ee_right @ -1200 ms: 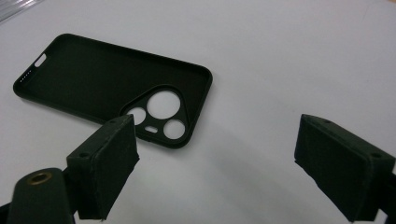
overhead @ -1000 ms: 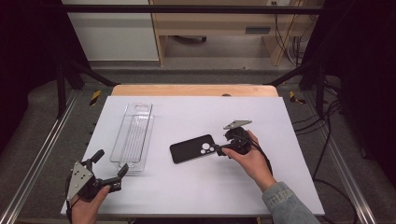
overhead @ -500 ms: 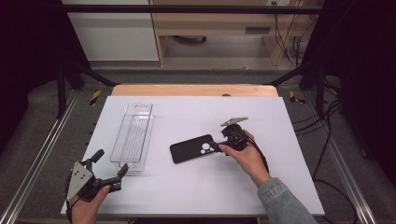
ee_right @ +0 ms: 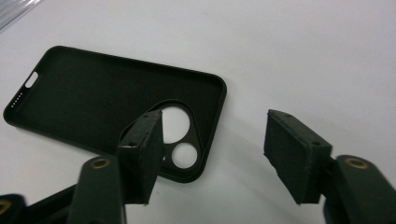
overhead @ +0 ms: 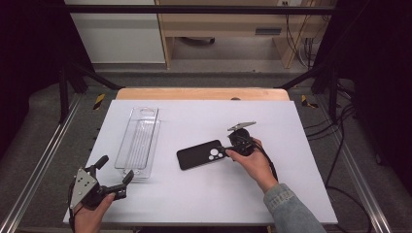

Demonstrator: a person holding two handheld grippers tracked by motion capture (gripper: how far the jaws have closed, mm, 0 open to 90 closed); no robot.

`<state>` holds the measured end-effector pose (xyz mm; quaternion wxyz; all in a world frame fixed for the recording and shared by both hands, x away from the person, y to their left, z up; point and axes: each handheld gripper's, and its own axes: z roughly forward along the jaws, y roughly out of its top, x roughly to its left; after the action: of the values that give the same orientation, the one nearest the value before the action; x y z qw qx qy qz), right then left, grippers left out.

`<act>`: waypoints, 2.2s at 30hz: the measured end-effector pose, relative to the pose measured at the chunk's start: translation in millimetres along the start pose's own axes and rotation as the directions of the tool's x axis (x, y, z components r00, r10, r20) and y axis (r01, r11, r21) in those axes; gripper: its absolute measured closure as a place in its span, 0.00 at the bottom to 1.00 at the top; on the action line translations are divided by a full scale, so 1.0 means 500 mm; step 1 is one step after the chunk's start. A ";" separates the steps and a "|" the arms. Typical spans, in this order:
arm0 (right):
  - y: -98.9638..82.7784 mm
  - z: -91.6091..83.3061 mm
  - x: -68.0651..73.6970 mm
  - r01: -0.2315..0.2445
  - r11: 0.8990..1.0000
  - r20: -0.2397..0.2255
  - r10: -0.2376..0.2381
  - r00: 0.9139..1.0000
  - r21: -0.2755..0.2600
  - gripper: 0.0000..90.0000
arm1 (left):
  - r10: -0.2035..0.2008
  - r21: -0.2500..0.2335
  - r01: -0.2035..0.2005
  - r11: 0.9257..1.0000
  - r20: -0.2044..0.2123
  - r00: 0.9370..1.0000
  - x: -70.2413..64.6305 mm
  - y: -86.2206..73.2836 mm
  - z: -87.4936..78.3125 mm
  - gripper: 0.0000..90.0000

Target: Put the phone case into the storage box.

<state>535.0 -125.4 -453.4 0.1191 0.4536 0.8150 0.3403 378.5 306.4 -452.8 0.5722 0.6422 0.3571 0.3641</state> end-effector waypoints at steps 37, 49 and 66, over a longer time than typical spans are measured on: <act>-0.011 0.036 0.004 -0.006 0.998 -0.029 0.008 1.000 0.063 0.76 | 0.013 0.011 -0.013 1.000 0.015 1.000 -0.007 0.000 0.004 0.01; -0.013 0.040 0.003 -0.004 0.997 -0.028 0.006 1.000 0.075 0.78 | 0.012 0.011 -0.012 1.000 0.014 1.000 -0.006 0.001 0.004 0.01; -0.016 0.044 0.004 -0.012 0.997 -0.027 0.014 1.000 0.075 0.80 | 0.011 0.012 -0.011 1.000 0.014 1.000 -0.006 0.000 0.004 0.01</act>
<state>539.6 -116.8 -474.6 0.0887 0.4585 0.8257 0.3163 378.8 302.6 -453.0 0.5688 0.6503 0.3517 0.3605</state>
